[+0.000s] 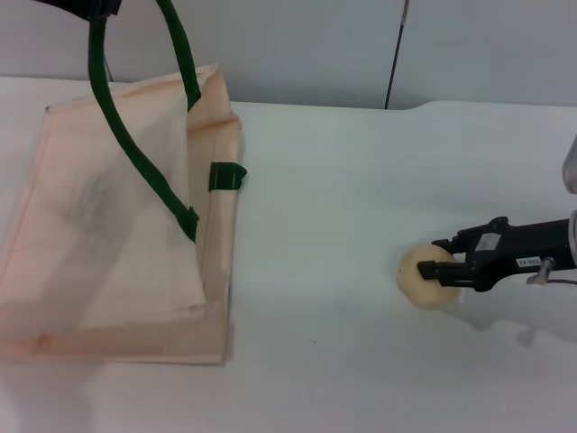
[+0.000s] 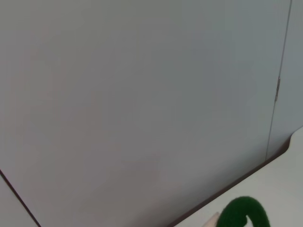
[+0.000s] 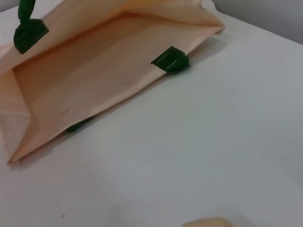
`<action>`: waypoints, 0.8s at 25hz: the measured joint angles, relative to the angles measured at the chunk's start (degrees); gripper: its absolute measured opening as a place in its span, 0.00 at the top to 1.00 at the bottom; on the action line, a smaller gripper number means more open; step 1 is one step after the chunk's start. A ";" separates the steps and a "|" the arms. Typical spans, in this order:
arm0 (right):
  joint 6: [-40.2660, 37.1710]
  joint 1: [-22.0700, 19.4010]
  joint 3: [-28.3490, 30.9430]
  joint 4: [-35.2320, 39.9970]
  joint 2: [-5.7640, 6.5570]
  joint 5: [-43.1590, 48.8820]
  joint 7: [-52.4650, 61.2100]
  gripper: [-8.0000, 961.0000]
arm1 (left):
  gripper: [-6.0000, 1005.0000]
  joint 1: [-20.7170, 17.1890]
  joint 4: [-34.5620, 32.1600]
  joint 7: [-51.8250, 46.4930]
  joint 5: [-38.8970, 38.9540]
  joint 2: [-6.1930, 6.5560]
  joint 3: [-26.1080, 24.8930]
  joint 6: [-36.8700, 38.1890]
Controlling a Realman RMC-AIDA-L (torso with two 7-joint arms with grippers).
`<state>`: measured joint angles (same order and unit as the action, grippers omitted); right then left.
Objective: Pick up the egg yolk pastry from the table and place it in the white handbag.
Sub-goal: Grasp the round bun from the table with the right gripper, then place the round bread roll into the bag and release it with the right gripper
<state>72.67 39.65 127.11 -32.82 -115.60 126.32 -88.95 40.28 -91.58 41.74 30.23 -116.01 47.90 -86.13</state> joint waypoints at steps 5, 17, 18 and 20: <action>0.21 0.20 -0.10 0.07 0.10 -0.02 -1.13 0.54 | 0.88 0.06 0.00 0.00 0.00 0.00 0.00 0.00; 1.94 0.49 0.40 -0.34 -0.09 -3.40 -3.97 0.57 | 0.88 -0.04 -0.49 0.00 0.00 0.00 0.00 0.00; 2.94 0.53 0.43 -0.41 -0.07 -4.95 -4.77 0.57 | 0.88 -0.04 -0.50 0.01 0.03 0.00 0.00 0.00; 4.88 0.58 0.53 -0.86 -0.02 -7.79 -6.18 0.57 | 0.88 -0.02 -0.57 0.00 0.15 0.00 0.00 0.00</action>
<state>77.55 40.23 127.64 -33.68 -115.62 118.53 -95.13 40.27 -92.15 41.75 30.38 -116.01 47.90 -86.13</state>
